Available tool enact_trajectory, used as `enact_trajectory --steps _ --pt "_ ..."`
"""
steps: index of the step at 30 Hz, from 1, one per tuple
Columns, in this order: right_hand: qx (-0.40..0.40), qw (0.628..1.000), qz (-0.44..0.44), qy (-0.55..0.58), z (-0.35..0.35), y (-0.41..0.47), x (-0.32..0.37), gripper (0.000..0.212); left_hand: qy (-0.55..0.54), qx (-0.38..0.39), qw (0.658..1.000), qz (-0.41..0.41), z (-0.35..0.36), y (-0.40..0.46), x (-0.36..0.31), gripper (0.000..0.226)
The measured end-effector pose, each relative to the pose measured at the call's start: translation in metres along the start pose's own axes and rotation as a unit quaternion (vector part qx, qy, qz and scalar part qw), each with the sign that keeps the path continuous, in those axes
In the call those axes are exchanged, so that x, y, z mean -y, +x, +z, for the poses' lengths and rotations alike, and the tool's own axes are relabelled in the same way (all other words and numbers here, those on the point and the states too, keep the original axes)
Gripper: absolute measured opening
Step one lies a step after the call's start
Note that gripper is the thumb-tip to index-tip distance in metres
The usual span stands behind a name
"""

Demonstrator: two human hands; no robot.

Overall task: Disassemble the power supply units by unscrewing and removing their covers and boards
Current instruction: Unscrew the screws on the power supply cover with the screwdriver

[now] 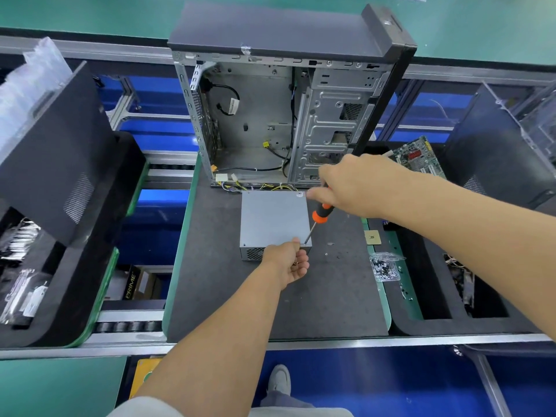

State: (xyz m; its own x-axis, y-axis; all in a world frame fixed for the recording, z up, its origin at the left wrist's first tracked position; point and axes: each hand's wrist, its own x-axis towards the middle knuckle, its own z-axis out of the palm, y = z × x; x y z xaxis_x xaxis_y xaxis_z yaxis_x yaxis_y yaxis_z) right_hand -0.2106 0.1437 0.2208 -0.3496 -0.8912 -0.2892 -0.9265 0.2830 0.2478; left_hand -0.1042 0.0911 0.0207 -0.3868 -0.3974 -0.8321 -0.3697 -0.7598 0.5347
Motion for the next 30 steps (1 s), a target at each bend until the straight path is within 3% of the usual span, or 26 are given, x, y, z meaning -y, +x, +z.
enact_trajectory --steps 2,5,7,9,12,14,16,18,21,24,27,30 --pt "0.039 0.994 -0.044 0.09 0.0014 0.0006 -0.0045 0.024 -0.001 0.001 1.0 -0.001 -0.0003 0.0 0.0006 0.03" --pt "0.058 0.986 -0.029 0.153 0.002 -0.0018 -0.0041 0.033 -0.003 0.003 1.0 -0.001 -0.0005 -0.0005 -0.0002 0.029" --pt "0.04 0.998 0.03 0.038 0.0027 -0.0018 -0.0018 0.051 -0.001 0.004 1.0 -0.002 -0.0001 -0.0008 0.0001 0.028" --pt "0.012 0.998 0.024 -0.057 0.0019 -0.0007 -0.0028 0.049 0.0 0.003 1.0 -0.002 -0.0004 -0.0012 -0.0005 0.028" --pt "0.031 0.994 -0.042 0.091 0.0055 0.0009 -0.0086 0.026 0.0 0.004 1.0 -0.002 -0.0003 -0.0012 -0.0005 0.028" --pt "0.056 0.986 -0.046 0.153 0.0041 -0.0008 -0.0074 0.035 -0.001 0.004 1.0 -0.001 0.0001 -0.0014 -0.0006 0.029" --pt "0.068 0.991 -0.006 0.112 0.0031 -0.0009 -0.0045 0.051 -0.001 0.002 1.0 0.0 0.0002 -0.0011 -0.0003 0.029" --pt "0.05 0.999 0.013 -0.008 0.0017 -0.0003 -0.0038 0.052 -0.001 0.0 1.0 -0.002 -0.0001 -0.0016 -0.0005 0.029" --pt "0.022 0.996 -0.043 0.07 0.0039 -0.0014 -0.0063 0.023 0.0 0.001 1.0 -0.005 0.0004 -0.0013 -0.0005 0.03" --pt "0.061 0.986 -0.053 0.147 0.0027 -0.0038 -0.0048 0.032 0.0 -0.001 1.0 -0.003 0.0004 -0.0012 -0.0005 0.03" --pt "0.029 0.998 -0.042 -0.023 0.0065 -0.0038 -0.0033 0.032 0.0 -0.002 1.0 -0.003 0.0001 -0.0009 -0.0003 0.029" --pt "-0.005 0.998 -0.054 -0.015 0.0101 -0.0012 -0.006 0.033 0.0 -0.001 1.0 -0.004 0.0005 -0.0015 -0.0006 0.03"
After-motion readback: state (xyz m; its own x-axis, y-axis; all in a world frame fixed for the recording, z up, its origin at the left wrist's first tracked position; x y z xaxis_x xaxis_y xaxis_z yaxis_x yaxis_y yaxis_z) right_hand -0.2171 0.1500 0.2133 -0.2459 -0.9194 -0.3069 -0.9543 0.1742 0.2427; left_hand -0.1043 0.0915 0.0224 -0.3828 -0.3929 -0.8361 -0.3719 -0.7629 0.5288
